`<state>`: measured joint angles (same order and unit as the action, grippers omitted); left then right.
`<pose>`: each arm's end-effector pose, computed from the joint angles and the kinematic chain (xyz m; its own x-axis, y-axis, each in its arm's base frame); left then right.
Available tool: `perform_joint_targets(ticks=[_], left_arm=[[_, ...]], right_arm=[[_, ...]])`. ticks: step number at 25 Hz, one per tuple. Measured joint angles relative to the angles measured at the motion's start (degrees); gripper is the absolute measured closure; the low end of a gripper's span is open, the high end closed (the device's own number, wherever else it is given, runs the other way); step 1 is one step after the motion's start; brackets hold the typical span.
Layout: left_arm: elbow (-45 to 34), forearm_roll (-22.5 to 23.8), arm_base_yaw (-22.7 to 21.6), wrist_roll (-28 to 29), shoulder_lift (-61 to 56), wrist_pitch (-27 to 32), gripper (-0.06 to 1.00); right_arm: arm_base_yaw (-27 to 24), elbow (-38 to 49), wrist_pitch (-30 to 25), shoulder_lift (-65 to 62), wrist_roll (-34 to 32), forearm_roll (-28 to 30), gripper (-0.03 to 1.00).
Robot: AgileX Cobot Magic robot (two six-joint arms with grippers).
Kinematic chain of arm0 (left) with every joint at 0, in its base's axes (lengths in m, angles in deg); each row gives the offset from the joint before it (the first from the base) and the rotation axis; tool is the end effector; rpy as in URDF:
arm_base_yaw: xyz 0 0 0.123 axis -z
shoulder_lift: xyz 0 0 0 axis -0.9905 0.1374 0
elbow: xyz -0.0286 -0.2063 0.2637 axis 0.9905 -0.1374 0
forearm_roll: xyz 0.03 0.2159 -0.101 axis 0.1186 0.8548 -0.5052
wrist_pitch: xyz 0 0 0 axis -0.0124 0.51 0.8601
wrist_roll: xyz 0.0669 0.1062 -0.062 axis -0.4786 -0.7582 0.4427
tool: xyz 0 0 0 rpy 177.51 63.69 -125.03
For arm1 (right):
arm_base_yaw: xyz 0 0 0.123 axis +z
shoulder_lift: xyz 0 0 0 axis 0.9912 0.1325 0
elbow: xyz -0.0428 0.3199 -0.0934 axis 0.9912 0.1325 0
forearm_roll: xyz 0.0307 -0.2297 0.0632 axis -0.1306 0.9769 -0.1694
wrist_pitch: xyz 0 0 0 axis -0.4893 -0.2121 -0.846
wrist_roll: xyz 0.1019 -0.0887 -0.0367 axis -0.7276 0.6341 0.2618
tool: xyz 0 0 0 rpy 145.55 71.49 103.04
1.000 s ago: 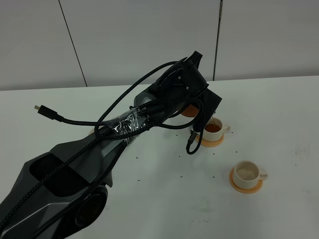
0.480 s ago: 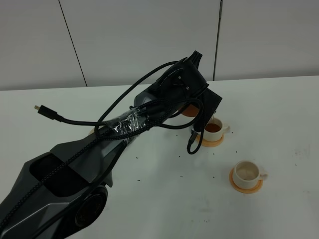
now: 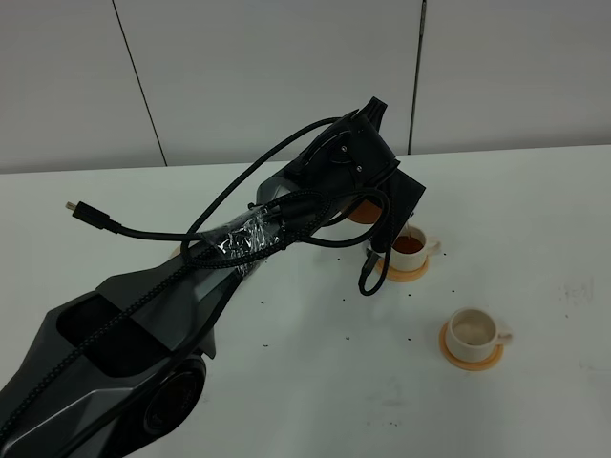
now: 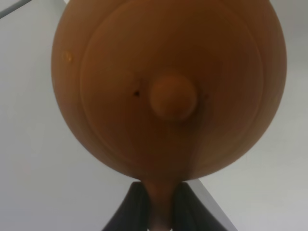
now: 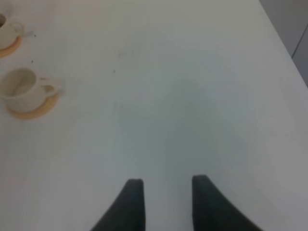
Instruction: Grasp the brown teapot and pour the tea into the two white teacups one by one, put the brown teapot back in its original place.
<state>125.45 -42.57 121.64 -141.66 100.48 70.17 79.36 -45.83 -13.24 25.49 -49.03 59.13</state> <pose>0.5254 -0.3417 0.1950 0.3694 0.7928 0.4848 0.4842 -0.6095 0.6277 -0.0163 0.0008 0.2451 -0.5166 0.0016 -0.8562 0.0396 0.9990 -0.0220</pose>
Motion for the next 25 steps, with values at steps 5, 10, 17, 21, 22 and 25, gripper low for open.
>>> perform_joint_targets(ticks=[5,10,17,21,22,25], left_arm=[[0.00,0.00,0.00,0.11,0.00,0.00,0.77],[0.00,-0.06,0.00,0.11,0.00,0.00,0.77],[0.00,-0.06,0.00,0.11,0.00,0.00,0.77],[0.00,-0.06,0.18,0.11,0.00,0.05,0.77],[0.00,-0.06,0.29,0.11,0.00,0.05,0.77],[0.00,-0.17,0.55,0.11,0.00,0.05,0.77]], right_arm=[[0.00,0.00,0.02,0.00,0.00,0.00,0.73],[0.00,0.00,0.02,0.00,0.00,0.00,0.73],[0.00,0.00,0.02,0.00,0.00,0.00,0.73],[0.00,0.00,0.06,0.00,0.00,0.00,0.73],[0.00,0.00,0.06,0.00,0.00,0.00,0.73],[0.00,0.00,0.06,0.00,0.00,0.00,0.73]])
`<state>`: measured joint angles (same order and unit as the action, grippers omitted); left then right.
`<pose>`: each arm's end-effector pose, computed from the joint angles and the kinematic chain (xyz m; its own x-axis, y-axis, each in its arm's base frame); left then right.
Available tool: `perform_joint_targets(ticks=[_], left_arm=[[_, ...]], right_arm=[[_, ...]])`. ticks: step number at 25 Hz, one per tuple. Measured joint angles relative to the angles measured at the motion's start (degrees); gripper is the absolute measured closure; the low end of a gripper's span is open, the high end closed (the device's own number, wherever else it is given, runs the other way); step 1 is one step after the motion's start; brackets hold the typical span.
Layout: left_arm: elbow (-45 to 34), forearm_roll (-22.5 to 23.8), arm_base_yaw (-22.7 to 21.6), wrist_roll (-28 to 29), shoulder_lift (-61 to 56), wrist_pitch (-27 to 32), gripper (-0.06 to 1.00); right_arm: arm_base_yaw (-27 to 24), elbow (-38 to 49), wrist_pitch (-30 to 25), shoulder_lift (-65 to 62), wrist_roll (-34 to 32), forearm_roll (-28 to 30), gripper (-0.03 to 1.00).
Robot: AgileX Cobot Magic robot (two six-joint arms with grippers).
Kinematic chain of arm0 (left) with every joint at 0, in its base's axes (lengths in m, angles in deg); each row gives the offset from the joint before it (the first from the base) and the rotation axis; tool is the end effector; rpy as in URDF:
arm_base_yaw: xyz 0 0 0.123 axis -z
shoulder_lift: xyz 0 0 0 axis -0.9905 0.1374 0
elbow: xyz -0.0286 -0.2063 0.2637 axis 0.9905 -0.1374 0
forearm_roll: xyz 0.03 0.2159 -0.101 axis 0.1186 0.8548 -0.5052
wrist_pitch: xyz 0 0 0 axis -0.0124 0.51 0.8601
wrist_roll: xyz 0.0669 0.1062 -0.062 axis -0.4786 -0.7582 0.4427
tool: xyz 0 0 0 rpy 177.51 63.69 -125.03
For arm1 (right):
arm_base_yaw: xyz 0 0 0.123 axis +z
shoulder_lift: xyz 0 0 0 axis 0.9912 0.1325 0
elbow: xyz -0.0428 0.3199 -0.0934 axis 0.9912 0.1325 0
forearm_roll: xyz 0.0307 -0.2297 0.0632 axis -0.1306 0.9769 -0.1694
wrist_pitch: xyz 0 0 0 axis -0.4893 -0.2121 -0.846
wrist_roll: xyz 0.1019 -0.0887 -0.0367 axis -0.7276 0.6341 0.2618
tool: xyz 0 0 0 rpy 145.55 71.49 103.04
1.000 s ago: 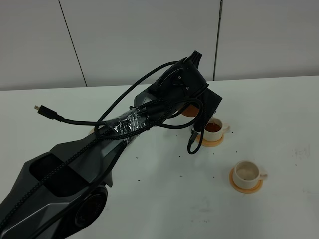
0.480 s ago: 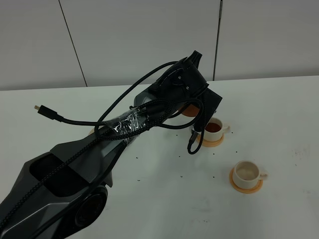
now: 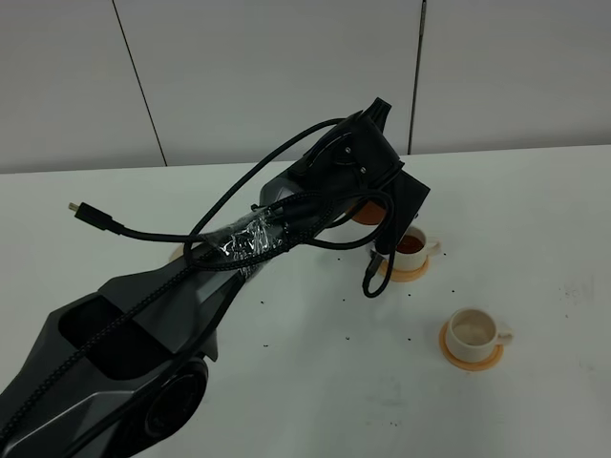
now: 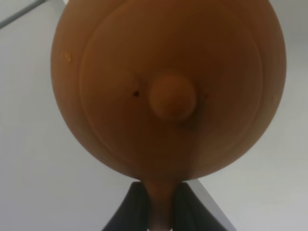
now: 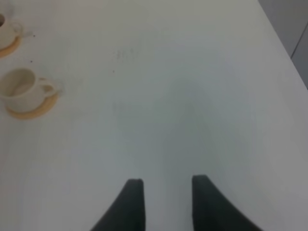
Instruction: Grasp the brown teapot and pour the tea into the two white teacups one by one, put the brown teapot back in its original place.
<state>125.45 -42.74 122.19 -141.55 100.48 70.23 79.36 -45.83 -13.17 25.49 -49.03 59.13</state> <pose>0.5219 -0.3467 0.1947 0.3765 0.7916 0.4813 0.4812 -0.6111 0.6285 -0.0162 0.0008 0.2452 -0.5155 0.0016 -0.8569 0.0396 0.9990 -0.0220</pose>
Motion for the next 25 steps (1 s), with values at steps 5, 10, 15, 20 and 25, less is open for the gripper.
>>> perform_joint_targets(ticks=[5,10,15,20,25], left_arm=[[0.00,-0.06,0.01,0.00,0.00,0.11,0.77],[0.00,0.14,0.01,0.00,0.00,0.46,0.77],[0.00,1.05,0.01,0.06,0.00,0.57,0.77],[0.00,1.07,0.01,0.12,0.00,0.82,0.77],[0.00,1.26,0.01,0.17,0.00,1.01,0.77]], right_arm=[[0.00,0.00,0.00,0.00,0.00,0.00,0.73],[0.00,0.00,0.00,0.00,0.00,0.00,0.73],[0.00,0.00,0.00,0.00,0.00,0.00,0.73],[0.00,0.00,0.00,0.00,0.00,0.00,0.73],[0.00,0.00,0.00,0.00,0.00,0.00,0.73]])
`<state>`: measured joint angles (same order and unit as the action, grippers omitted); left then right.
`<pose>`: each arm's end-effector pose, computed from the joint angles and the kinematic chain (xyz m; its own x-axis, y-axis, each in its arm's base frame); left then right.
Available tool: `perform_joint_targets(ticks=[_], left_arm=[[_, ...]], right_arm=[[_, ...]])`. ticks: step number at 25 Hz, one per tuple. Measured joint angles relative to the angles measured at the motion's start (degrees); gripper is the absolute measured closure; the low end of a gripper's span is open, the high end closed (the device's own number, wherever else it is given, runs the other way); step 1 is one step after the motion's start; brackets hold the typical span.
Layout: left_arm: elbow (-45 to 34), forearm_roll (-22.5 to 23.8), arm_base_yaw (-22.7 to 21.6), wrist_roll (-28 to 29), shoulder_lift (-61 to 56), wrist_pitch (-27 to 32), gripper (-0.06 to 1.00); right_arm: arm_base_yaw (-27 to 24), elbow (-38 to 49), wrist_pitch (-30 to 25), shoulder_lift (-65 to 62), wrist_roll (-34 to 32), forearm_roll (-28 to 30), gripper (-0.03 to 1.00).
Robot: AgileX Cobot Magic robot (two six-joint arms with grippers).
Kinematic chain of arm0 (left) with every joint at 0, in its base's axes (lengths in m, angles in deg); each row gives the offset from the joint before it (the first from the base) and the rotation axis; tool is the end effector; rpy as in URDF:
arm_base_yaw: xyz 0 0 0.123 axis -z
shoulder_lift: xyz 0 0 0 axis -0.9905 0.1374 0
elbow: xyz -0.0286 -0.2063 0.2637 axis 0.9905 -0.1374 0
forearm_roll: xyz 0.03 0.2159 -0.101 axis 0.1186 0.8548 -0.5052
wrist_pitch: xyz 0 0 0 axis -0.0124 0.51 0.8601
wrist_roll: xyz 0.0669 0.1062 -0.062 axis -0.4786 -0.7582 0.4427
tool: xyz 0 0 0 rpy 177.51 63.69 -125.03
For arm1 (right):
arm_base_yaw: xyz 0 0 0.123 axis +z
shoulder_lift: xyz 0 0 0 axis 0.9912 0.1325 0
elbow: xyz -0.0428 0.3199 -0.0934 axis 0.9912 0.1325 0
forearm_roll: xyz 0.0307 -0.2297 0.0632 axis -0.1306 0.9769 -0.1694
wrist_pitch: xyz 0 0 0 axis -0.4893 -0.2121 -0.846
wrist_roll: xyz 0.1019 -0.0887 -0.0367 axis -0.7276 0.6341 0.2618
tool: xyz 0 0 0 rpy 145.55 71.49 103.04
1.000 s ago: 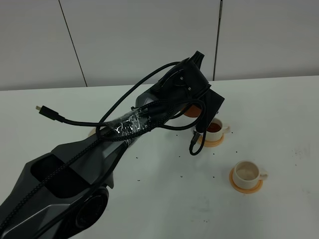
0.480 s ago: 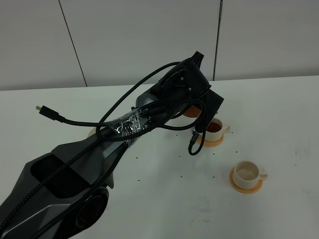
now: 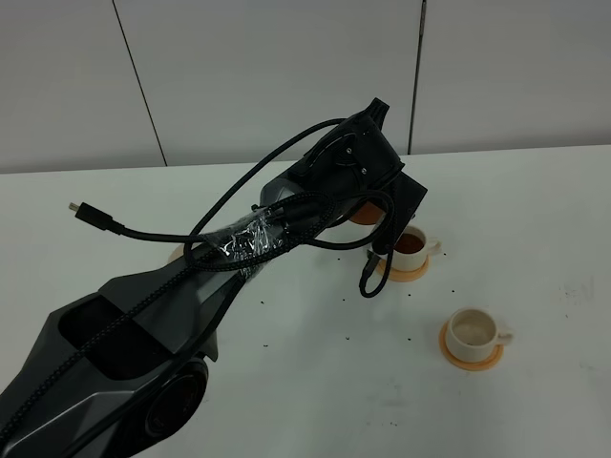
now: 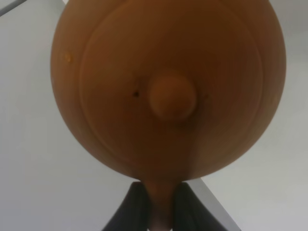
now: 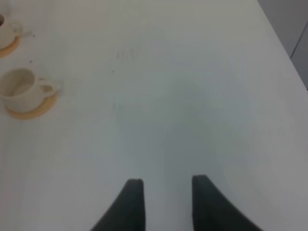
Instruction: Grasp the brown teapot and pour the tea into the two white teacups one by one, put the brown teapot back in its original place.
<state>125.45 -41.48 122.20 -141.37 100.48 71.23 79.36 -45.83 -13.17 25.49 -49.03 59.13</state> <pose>0.5223 -0.3435 0.1953 0.3649 0.7844 0.5016 0.4852 -0.6200 0.6166 -0.0162 0.0008 0.2452 -0.5155 0.0016 -0.8569 0.0396 0.9990 -0.0220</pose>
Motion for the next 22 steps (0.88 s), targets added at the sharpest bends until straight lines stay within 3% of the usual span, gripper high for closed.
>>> perform_joint_targets(ticks=[22], left_arm=[[0.00,0.44,0.58,-0.05,-0.40,1.32,0.77]], right_arm=[[0.00,0.00,0.00,0.00,0.00,0.00,0.73]])
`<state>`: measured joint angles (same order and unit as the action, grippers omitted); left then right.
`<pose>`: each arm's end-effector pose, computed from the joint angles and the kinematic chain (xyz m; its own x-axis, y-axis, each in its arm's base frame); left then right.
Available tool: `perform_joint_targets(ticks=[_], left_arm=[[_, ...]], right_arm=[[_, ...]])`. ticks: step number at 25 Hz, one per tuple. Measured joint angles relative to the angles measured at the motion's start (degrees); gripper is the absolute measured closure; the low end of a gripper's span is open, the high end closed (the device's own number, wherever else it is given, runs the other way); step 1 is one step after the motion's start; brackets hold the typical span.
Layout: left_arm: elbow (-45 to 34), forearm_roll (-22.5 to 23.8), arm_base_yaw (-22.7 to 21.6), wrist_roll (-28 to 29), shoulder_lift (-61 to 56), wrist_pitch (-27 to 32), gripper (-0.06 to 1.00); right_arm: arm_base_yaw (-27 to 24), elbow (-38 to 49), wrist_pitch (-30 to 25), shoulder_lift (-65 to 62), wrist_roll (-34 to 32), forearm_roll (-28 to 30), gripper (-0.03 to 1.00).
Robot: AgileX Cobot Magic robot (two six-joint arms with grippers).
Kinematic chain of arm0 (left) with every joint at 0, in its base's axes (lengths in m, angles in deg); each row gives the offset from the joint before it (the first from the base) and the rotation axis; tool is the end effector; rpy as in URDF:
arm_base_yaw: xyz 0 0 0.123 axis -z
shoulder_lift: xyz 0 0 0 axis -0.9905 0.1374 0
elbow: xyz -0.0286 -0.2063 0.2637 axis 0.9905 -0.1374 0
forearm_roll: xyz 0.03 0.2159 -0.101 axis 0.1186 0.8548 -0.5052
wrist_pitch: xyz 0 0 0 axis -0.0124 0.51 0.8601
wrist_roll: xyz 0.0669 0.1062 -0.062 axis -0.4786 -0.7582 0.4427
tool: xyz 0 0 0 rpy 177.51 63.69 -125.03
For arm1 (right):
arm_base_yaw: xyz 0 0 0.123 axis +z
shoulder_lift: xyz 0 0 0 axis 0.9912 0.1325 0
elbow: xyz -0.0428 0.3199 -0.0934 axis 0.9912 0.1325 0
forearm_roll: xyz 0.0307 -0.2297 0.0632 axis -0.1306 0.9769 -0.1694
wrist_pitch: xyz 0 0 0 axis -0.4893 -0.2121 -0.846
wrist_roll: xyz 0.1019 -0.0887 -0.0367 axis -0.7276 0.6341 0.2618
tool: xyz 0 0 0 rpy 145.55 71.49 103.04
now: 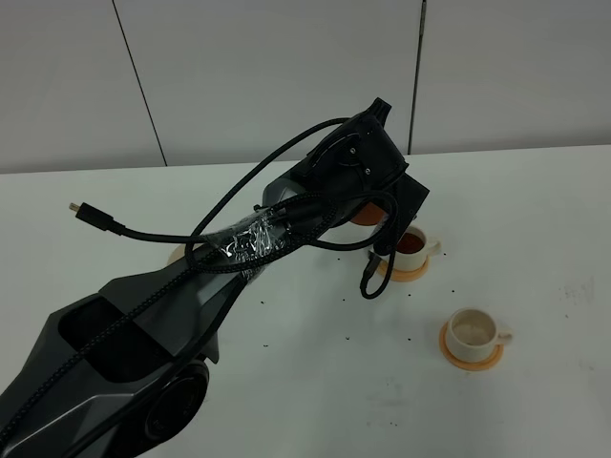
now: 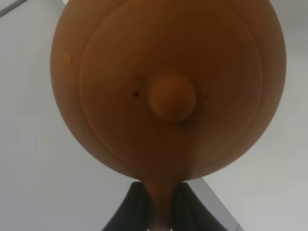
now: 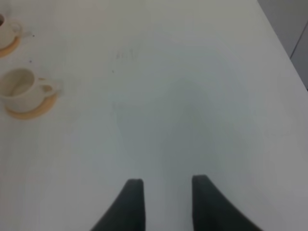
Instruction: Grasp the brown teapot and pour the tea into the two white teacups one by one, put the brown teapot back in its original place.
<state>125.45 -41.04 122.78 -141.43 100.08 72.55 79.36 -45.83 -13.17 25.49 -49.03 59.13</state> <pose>0.5177 -0.3453 0.1989 0.3621 0.7790 0.5120 0.4888 -0.6263 0.6072 -0.0162 0.0008 0.2452 -0.5155 0.0016 -0.8569 0.0396 0.9990 -0.0220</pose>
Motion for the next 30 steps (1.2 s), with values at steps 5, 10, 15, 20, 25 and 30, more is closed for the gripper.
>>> perform_joint_targets(ticks=[5,10,15,20,25,30], left_arm=[[0.00,-1.09,0.00,0.05,0.00,0.20,0.77],[0.00,-2.02,0.00,0.42,0.00,0.20,0.77],[0.00,-2.25,0.00,1.25,0.00,0.64,0.77],[0.00,-5.46,-0.70,2.59,-0.04,0.82,0.77],[0.00,-7.72,-2.04,3.59,-0.04,2.08,0.77],[0.00,-8.15,-2.97,6.00,-0.85,3.61,0.77]], right_arm=[[0.00,0.00,0.00,0.00,0.00,0.00,0.73],[0.00,0.00,0.00,0.00,0.00,0.00,0.73],[0.00,0.00,0.00,0.00,0.00,0.00,0.73],[0.00,0.00,0.00,0.00,0.00,0.00,0.73],[0.00,0.00,0.00,0.00,0.00,0.00,0.73],[0.00,0.00,0.00,0.00,0.00,0.00,0.73]])
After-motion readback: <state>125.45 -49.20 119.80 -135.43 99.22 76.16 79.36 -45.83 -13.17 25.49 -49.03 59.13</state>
